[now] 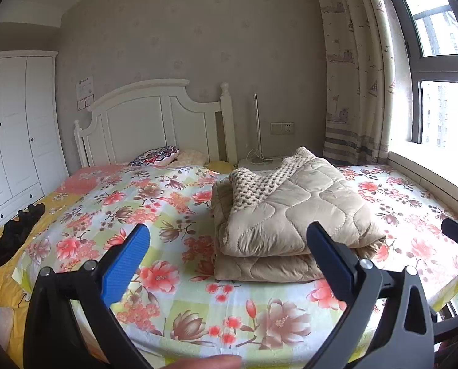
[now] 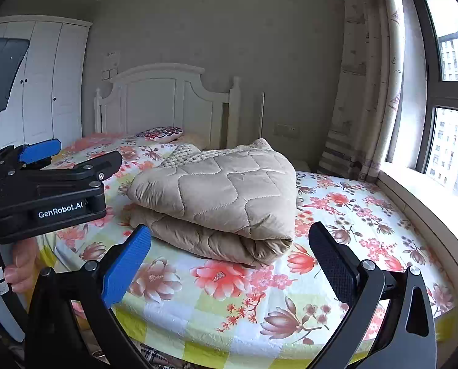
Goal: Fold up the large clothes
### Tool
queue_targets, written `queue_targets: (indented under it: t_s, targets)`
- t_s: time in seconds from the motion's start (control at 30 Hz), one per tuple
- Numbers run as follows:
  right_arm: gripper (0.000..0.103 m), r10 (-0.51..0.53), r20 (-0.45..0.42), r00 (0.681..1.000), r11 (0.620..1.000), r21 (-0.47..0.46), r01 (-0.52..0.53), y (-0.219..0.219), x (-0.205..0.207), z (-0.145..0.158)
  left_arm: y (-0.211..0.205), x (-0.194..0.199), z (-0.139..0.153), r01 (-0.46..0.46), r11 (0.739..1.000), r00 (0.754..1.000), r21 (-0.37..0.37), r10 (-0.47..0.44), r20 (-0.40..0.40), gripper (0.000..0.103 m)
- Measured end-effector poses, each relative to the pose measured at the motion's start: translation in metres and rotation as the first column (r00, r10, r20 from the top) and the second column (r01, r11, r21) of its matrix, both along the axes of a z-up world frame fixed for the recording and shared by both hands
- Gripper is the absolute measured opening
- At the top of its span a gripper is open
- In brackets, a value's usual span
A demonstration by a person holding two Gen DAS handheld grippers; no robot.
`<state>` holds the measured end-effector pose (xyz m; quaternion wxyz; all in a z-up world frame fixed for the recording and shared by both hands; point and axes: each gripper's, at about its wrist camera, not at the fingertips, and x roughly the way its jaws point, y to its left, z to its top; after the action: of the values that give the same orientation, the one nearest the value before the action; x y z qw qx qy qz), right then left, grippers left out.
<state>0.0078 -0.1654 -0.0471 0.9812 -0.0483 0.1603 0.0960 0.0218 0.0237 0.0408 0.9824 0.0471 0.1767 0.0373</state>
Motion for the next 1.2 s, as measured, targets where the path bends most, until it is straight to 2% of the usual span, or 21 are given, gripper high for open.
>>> queue_targets:
  t_s: [0.53,1.2]
  targets:
    - [0.099,-0.049,-0.001,0.999,0.997,0.064,0.049,-0.014,0.006,0.001,0.002,0.000,-0.006,0.000,1.000,1.000,0.004,0.000,-0.017,0.101]
    - [0.099,-0.051,-0.007,0.999,0.996,0.072,0.051,-0.015,0.006,-0.001,0.006,0.000,-0.008,-0.005,1.000,1.000,0.005,0.005,-0.019,0.101]
